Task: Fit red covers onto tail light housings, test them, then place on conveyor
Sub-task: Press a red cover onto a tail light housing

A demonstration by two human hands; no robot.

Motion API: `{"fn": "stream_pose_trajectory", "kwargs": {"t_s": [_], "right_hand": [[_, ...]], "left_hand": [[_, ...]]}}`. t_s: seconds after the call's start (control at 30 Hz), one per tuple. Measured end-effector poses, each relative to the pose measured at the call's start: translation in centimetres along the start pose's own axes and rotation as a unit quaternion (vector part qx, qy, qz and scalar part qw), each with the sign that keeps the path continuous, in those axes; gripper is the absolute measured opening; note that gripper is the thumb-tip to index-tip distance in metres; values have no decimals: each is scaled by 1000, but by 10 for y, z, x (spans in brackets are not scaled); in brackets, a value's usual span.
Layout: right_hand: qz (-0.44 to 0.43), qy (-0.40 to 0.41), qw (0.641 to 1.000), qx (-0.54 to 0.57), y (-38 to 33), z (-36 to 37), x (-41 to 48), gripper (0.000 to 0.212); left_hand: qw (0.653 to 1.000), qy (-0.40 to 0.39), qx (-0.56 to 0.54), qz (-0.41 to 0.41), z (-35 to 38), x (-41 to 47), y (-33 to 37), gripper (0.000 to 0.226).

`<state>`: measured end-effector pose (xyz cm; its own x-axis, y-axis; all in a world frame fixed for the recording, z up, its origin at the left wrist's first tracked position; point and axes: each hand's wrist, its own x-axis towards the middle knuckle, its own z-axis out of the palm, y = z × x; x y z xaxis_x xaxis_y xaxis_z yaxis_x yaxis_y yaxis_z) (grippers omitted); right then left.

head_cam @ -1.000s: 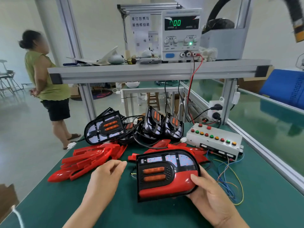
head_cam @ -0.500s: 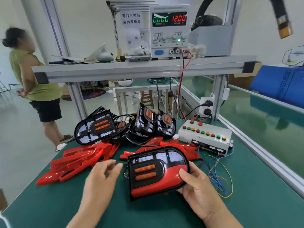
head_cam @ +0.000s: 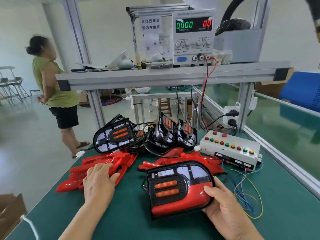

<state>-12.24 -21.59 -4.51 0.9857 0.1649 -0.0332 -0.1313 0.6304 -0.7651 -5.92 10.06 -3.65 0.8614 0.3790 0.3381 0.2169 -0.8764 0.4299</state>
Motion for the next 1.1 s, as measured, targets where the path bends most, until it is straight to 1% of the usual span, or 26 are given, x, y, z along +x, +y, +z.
{"fn": "stream_pose_trajectory", "kwargs": {"t_s": [0.17, 0.3, 0.4, 0.5, 0.6, 0.7, 0.87, 1.0, 1.1], "right_hand": [[5, 12, 1000, 2, 1, -1, 1, 44], [9, 9, 1000, 1, 0, 0, 0, 43], [14, 6, 1000, 2, -1, 0, 0, 42], [14, 8, 1000, -1, -1, 1, -1, 43], [11, 13, 1000, -4, -1, 3, -1, 47], [11, 21, 1000, -5, -2, 5, -1, 56], [5, 16, 1000, 5, -4, 8, -3, 59], [3, 12, 1000, 2, -4, 8, -4, 61], [8, 15, 1000, 2, -5, 7, -4, 61]], "left_hand": [[1000, 14, 12, -8, 4, 10, -6, 39], [1000, 16, -6, -20, 5, 13, -11, 20], [999, 8, -40, -1, 2, 11, -9, 13], [994, -2, -100, 43, -8, 8, 1, 6], [980, 2, -163, 118, -24, 3, 20, 19], [953, -22, -222, 203, -44, -5, 47, 34], [910, -64, -259, 317, -64, -32, 91, 33], [889, -99, -253, 368, -57, -46, 114, 34], [885, -123, -226, 388, -45, -52, 122, 32]]}}
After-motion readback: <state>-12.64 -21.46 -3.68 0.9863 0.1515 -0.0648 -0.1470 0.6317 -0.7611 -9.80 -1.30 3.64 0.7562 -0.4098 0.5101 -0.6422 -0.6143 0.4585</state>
